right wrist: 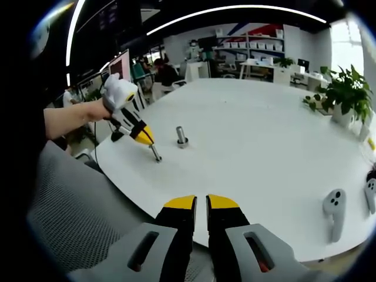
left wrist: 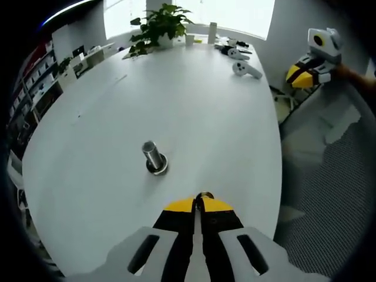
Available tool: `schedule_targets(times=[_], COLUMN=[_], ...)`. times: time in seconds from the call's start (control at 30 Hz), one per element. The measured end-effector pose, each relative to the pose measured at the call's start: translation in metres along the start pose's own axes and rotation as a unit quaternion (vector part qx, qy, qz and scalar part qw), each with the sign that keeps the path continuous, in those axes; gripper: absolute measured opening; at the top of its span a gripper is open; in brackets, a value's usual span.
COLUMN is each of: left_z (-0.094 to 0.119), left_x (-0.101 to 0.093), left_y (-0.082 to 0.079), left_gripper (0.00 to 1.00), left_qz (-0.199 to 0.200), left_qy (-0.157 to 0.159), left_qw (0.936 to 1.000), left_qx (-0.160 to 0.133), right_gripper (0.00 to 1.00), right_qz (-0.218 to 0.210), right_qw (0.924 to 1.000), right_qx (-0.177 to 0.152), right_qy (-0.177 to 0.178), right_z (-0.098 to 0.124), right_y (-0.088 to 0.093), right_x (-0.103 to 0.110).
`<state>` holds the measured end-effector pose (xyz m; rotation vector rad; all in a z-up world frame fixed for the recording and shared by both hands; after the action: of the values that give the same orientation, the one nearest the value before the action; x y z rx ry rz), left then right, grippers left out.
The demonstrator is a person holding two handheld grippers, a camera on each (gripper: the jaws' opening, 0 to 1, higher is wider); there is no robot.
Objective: Place the washer onto the threaded stud by aligning its center hole with the stud, sliding it down to the base, and recovering from edge contact or off-axis alignment until the washer reaches the visible bottom stop.
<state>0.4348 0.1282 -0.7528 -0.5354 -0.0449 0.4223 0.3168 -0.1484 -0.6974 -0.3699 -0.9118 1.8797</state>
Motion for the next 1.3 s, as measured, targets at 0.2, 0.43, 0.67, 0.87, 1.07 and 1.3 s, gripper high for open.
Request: schedule_targets(times=[0.2, 0.43, 0.67, 0.87, 1.07, 1.3], left_z=[0.001, 0.001, 0.006, 0.012, 0.013, 0.012], left_x=[0.000, 0.002, 0.011, 0.019, 0.026, 0.033], left_y=[-0.001, -0.003, 0.003, 0.008, 0.015, 0.030], left_gripper=[0.01, 0.02, 0.03, 0.05, 0.07, 0.08], left_qz=[0.001, 0.001, 0.008, 0.019, 0.024, 0.030], left_qy=[-0.002, -0.005, -0.017, -0.036, -0.048, -0.064], left_qw=[1.0000, 1.0000, 0.9998, 0.9992, 0.9985, 0.9975], left_qx=[0.000, 0.001, 0.000, -0.008, -0.011, 0.002], right_gripper=[0.09, 0.09, 0.09, 0.09, 0.09, 0.09], right_qz=[0.000, -0.001, -0.002, -0.002, -0.003, -0.004], right_qw=[1.0000, 1.0000, 1.0000, 1.0000, 1.0000, 1.0000], right_qx=[-0.002, -0.004, -0.005, -0.004, -0.004, -0.002], right_qy=[0.000, -0.001, 0.000, 0.000, 0.002, 0.002], right_z=[0.000, 0.000, 0.000, 0.000, 0.000, 0.000], right_y=[0.000, -0.001, -0.001, 0.000, 0.000, 0.000], right_x=[-0.001, 0.000, -0.001, -0.001, -0.002, -0.002])
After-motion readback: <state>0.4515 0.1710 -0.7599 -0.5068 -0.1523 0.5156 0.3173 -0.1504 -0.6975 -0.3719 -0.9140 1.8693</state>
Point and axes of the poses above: the point that each gripper's makers call its tool centre point, and the gripper's own axes: z roughly backward along the fingers, x roughly to its left, y roughly out of its underside, the point moved 6 cm from there along z, roughly backward along the fingers, and after that the axes turned 4 degrees about x, right-handed, at the moved point
